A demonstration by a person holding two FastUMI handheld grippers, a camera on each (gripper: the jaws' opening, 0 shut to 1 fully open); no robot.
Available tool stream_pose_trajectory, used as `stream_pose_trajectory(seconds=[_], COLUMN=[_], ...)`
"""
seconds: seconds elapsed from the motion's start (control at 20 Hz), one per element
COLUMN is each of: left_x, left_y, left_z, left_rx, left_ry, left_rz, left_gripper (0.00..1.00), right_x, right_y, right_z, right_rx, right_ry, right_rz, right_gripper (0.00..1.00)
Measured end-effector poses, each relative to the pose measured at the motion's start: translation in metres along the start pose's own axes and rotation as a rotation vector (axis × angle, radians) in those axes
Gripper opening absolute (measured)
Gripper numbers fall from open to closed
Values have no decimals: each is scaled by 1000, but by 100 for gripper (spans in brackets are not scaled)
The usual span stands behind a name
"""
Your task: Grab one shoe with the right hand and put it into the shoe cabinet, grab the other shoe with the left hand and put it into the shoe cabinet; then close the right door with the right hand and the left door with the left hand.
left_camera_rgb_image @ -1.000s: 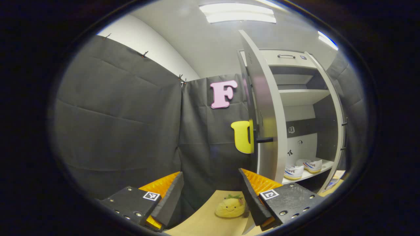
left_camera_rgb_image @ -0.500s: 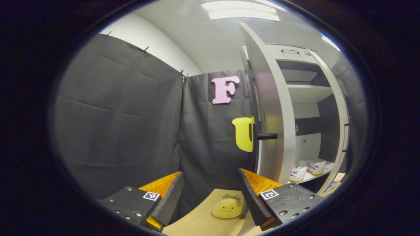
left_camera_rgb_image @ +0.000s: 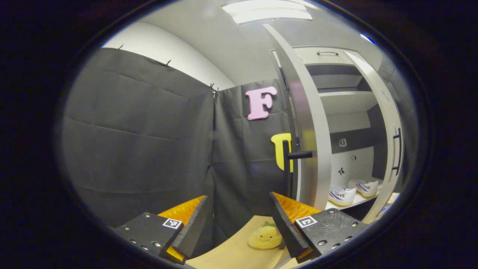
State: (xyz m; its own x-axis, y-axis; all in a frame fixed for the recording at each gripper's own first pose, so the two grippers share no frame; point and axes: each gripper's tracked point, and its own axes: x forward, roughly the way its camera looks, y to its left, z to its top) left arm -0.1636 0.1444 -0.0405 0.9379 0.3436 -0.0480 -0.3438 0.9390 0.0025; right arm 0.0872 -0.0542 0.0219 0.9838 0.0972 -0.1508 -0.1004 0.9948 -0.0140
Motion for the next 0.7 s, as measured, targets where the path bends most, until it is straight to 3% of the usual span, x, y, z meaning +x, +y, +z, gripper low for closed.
stream_pose_trajectory(seconds=[0.35,0.7], left_x=[-7,-19], left_y=[-18,-54], left_z=[4,9], left_rx=[1,-6], left_ry=[1,-4], left_rz=[-1,-42], left_gripper=[94,94], right_x=[15,24], right_y=[-1,-14], right_z=[-1,-11], right_rx=[6,20], right_ry=[-7,6], right_rz=[65,78], right_gripper=[99,99])
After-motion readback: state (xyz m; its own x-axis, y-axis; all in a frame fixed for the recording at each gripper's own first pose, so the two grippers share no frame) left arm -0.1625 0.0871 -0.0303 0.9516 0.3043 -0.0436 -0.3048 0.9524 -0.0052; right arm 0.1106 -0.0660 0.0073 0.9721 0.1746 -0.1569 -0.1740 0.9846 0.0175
